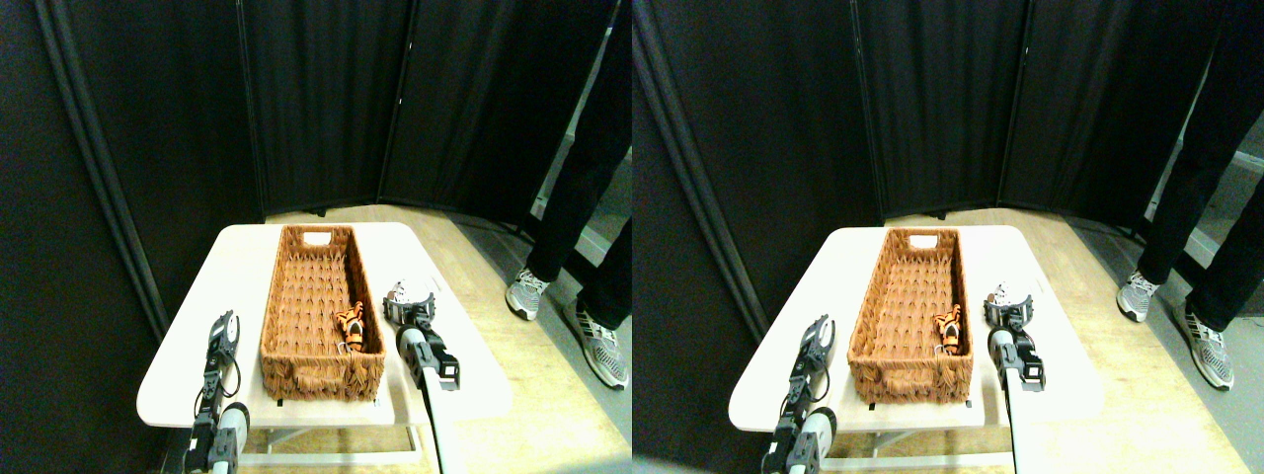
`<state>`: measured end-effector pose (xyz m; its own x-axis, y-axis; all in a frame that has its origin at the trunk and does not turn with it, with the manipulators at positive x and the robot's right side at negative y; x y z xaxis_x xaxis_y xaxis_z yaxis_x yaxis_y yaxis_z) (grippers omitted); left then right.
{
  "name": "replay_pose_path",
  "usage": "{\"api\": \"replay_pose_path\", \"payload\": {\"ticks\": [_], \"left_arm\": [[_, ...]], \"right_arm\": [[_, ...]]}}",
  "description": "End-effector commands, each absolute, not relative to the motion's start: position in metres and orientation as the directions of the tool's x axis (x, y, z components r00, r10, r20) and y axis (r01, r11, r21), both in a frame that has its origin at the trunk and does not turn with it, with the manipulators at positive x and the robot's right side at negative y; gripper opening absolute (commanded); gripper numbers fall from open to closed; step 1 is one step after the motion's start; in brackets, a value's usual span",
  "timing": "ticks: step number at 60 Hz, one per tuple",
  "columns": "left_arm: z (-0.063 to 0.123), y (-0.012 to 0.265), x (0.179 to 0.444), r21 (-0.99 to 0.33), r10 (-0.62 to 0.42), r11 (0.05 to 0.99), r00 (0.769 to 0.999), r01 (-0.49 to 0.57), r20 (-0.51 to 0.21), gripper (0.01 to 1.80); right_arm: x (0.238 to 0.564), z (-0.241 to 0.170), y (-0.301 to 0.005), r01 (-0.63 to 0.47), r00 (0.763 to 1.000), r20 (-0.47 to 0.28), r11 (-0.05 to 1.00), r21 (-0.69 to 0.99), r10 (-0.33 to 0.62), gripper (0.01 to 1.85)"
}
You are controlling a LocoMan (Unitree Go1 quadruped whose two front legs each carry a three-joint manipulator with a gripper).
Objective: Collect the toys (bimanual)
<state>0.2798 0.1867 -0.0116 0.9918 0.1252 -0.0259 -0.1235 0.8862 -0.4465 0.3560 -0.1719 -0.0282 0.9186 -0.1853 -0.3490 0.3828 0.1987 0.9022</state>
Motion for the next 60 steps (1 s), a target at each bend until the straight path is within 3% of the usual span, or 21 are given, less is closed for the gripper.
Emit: {"api": "replay_pose_path", "payload": {"ticks": [1, 5, 13, 14, 15, 17, 19, 24, 33, 44, 46, 47, 51, 60], "left_arm": [[-0.005, 0.183, 0.285, -0.448, 0.126, 0.887, 0.992, -0.110, 0.006, 0.02], [-0.005, 0.184, 0.286, -0.446, 0.123, 0.889, 0.992, -0.106, 0.008, 0.02], [-0.004, 0.184, 0.288, -0.447, 0.115, 0.890, 0.993, -0.094, 0.020, 0.02], [-0.004, 0.184, 0.289, -0.450, 0.114, 0.888, 0.993, -0.092, 0.021, 0.01], [-0.004, 0.184, 0.289, -0.450, 0.114, 0.888, 0.993, -0.092, 0.021, 0.01], [-0.004, 0.184, 0.289, -0.444, 0.118, 0.891, 0.993, -0.098, 0.019, 0.01], [-0.004, 0.183, 0.289, -0.445, 0.120, 0.890, 0.993, -0.100, 0.018, 0.01], [-0.005, 0.183, 0.290, -0.448, 0.114, 0.889, 0.993, -0.094, 0.018, 0.01], [-0.005, 0.183, 0.290, -0.464, 0.125, 0.880, 0.992, -0.104, 0.015, 0.02], [-0.004, 0.181, 0.291, -0.449, 0.114, 0.888, 0.993, -0.095, 0.017, 0.02], [-0.004, 0.181, 0.291, -0.455, 0.114, 0.886, 0.993, -0.094, 0.016, 0.02], [-0.003, 0.180, 0.290, -0.451, 0.114, 0.888, 0.993, -0.095, 0.015, 0.02], [-0.003, 0.180, 0.289, -0.453, 0.117, 0.886, 0.993, -0.099, 0.013, 0.02], [-0.002, 0.182, 0.289, -0.449, 0.125, 0.888, 0.992, -0.101, 0.023, 0.03]], "right_arm": [[0.358, -0.040, -0.175, 0.426, 0.899, -0.388, 0.197, 0.883, -0.205, 0.88], [0.360, -0.040, -0.175, 0.434, 0.894, -0.392, 0.194, 0.880, -0.218, 0.88], [0.363, -0.042, -0.175, 0.438, 0.890, -0.394, 0.189, 0.879, -0.229, 0.68], [0.363, -0.041, -0.175, 0.439, 0.887, -0.393, 0.182, 0.880, -0.242, 0.56], [0.363, -0.041, -0.175, 0.439, 0.887, -0.393, 0.182, 0.880, -0.242, 0.56], [0.363, -0.039, -0.172, 0.450, 0.877, -0.385, 0.215, 0.866, -0.287, 0.22], [0.362, -0.038, -0.171, 0.457, 0.870, -0.379, 0.230, 0.859, -0.315, 0.10], [0.362, -0.035, -0.171, 0.470, 0.853, -0.384, 0.202, 0.859, -0.352, 0.10], [0.361, -0.031, -0.175, 0.462, 0.856, -0.362, 0.232, 0.856, -0.368, 0.08], [0.355, -0.021, -0.179, 0.420, 0.880, -0.322, 0.260, 0.869, -0.348, 0.08], [0.354, -0.019, -0.179, 0.406, 0.890, -0.308, 0.279, 0.870, -0.335, 0.09], [0.353, -0.015, -0.178, 0.380, 0.908, -0.282, 0.326, 0.865, -0.310, 0.08], [0.350, -0.007, -0.175, 0.360, 0.914, -0.266, 0.312, 0.879, -0.306, 0.07], [0.343, 0.030, -0.164, 0.275, 0.956, -0.222, 0.330, 0.903, -0.191, 0.08]]}}
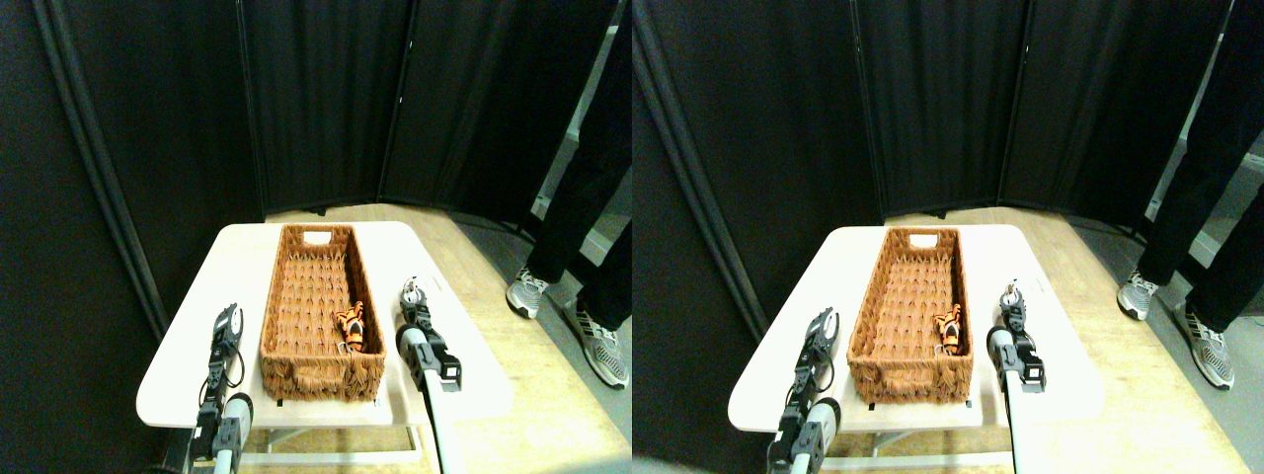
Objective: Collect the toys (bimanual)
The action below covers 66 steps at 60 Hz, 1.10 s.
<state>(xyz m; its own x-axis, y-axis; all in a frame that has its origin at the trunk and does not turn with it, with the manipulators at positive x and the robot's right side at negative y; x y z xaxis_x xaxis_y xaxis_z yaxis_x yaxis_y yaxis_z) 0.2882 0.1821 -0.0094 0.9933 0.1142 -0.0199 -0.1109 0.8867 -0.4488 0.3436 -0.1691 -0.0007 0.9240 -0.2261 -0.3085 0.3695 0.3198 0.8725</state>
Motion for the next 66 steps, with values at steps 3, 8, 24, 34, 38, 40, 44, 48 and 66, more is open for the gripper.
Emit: {"api": "replay_pose_path", "payload": {"ticks": [3, 8, 24, 34, 38, 40, 44, 48, 66], "left_arm": [[-0.002, 0.183, 0.289, -0.442, 0.112, 0.893, 0.993, -0.086, 0.033, 0.03], [-0.002, 0.185, 0.290, -0.442, 0.107, 0.894, 0.993, -0.080, 0.038, 0.02], [-0.001, 0.185, 0.284, -0.447, 0.120, 0.890, 0.992, -0.087, 0.047, 0.01], [0.002, 0.188, 0.277, -0.433, 0.132, 0.896, 0.990, -0.096, 0.052, 0.02], [0.003, 0.190, 0.276, -0.434, 0.128, 0.896, 0.990, -0.092, 0.056, 0.01], [0.004, 0.191, 0.274, -0.436, 0.128, 0.896, 0.990, -0.091, 0.056, 0.02], [0.006, 0.191, 0.272, -0.427, 0.138, 0.899, 0.989, -0.100, 0.059, 0.02], [0.008, 0.191, 0.270, -0.422, 0.143, 0.900, 0.988, -0.103, 0.063, 0.02], [0.016, 0.194, 0.266, -0.415, 0.122, 0.906, 0.990, -0.083, 0.068, 0.01]], "right_arm": [[0.342, 0.041, -0.159, 0.246, 0.967, -0.205, 0.343, 0.907, -0.151, 0.07], [0.339, 0.062, -0.148, 0.183, 0.983, -0.176, 0.371, 0.911, -0.052, 0.06], [0.334, 0.093, -0.107, 0.114, 0.983, -0.161, 0.382, 0.917, 0.093, 0.07], [0.333, 0.098, -0.085, 0.117, 0.976, -0.176, 0.373, 0.921, 0.128, 0.09], [0.333, 0.098, -0.077, 0.125, 0.973, -0.185, 0.366, 0.922, 0.135, 0.09], [0.334, 0.098, -0.071, 0.117, 0.970, -0.184, 0.360, 0.925, 0.158, 0.09], [0.335, 0.097, -0.061, 0.108, 0.967, -0.181, 0.355, 0.929, 0.179, 0.09], [0.338, 0.093, -0.054, 0.092, 0.965, -0.167, 0.335, 0.938, 0.204, 0.07], [0.339, 0.065, -0.039, 0.179, 0.947, -0.244, 0.286, 0.941, 0.211, 0.10]]}}
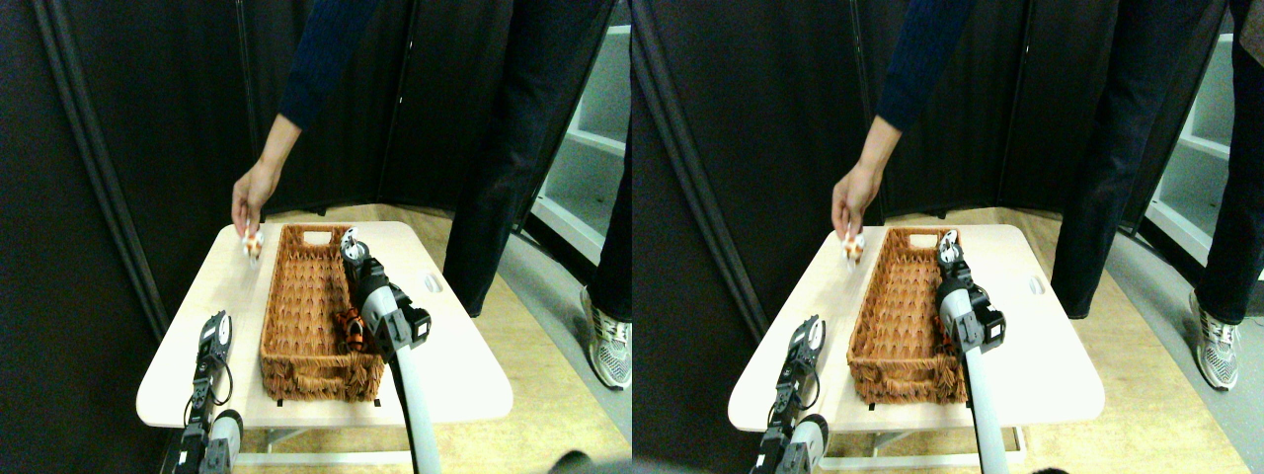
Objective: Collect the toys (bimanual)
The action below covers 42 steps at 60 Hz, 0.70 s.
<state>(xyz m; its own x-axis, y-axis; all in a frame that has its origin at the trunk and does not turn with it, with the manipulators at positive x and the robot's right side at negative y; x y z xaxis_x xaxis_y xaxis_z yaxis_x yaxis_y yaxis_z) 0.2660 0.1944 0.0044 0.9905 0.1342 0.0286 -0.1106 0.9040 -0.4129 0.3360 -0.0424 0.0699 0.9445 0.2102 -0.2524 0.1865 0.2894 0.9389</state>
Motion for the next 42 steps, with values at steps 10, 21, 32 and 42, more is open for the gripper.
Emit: {"api": "replay_pose_path", "payload": {"ticks": [10, 21, 32, 42], "left_arm": [[0.021, 0.191, 0.268, -0.408, 0.116, 0.909, 0.991, -0.078, 0.069, 0.02], [0.025, 0.186, 0.270, -0.413, 0.105, 0.908, 0.992, -0.069, 0.064, 0.03], [0.029, 0.185, 0.271, -0.410, 0.093, 0.910, 0.994, -0.058, 0.065, 0.04], [0.033, 0.184, 0.271, -0.395, 0.078, 0.917, 0.995, -0.046, 0.067, 0.06]], "right_arm": [[0.341, 0.058, -0.045, 0.200, 0.943, -0.264, 0.288, 0.936, 0.203, 0.09], [0.341, 0.055, -0.055, 0.237, 0.903, -0.338, 0.348, 0.907, 0.267, 0.94], [0.340, 0.053, -0.059, 0.251, 0.897, -0.344, 0.319, 0.914, 0.277, 1.17], [0.338, 0.055, -0.061, 0.250, 0.904, -0.336, 0.311, 0.917, 0.265, 1.22]]}}
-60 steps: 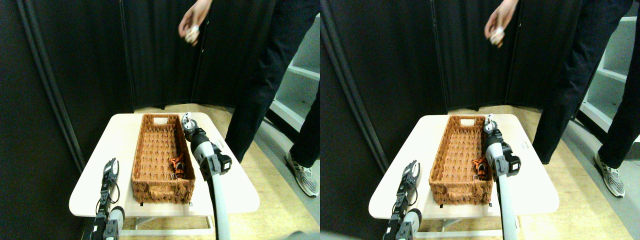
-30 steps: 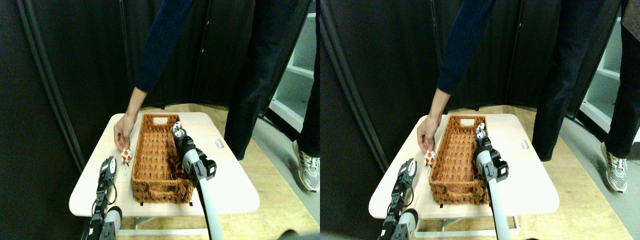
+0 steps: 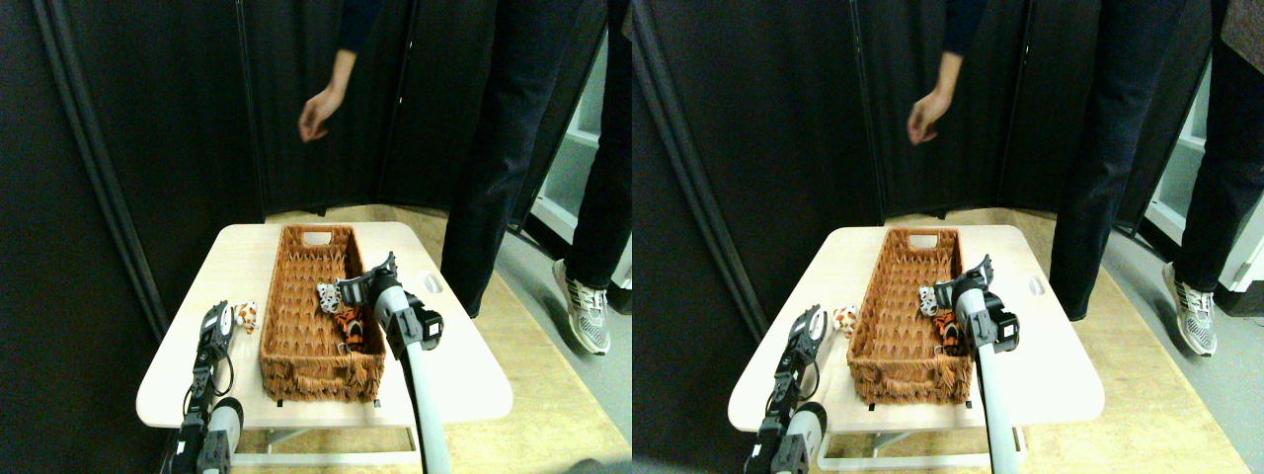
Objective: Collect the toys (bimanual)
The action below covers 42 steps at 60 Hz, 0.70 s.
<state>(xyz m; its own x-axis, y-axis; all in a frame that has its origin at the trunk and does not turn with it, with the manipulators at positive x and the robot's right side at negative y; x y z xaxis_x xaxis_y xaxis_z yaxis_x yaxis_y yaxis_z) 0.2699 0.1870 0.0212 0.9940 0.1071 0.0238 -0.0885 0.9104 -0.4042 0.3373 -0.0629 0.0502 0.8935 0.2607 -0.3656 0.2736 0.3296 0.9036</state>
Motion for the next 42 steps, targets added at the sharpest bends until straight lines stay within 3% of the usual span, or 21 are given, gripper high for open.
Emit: {"api": "replay_pose_path", "payload": {"ticks": [1, 13, 23, 42], "left_arm": [[0.034, 0.184, 0.271, -0.396, 0.078, 0.917, 0.995, -0.047, 0.064, 0.07], [0.042, 0.179, 0.273, -0.398, 0.081, 0.916, 0.995, -0.049, 0.064, 0.20], [0.042, 0.168, 0.282, -0.474, 0.095, 0.879, 0.993, -0.049, 0.074, 0.28], [0.041, 0.164, 0.298, -0.611, 0.132, 0.790, 0.986, -0.042, 0.103, 0.21]], "right_arm": [[0.337, 0.055, -0.061, 0.248, 0.906, -0.332, 0.307, 0.919, 0.262, 1.22], [0.333, 0.056, -0.064, 0.227, 0.923, -0.303, 0.301, 0.926, 0.236, 1.15], [0.331, 0.057, -0.071, 0.232, 0.933, -0.297, 0.294, 0.927, 0.201, 1.14], [0.332, 0.054, -0.082, 0.242, 0.937, -0.304, 0.308, 0.920, 0.172, 1.12]]}}
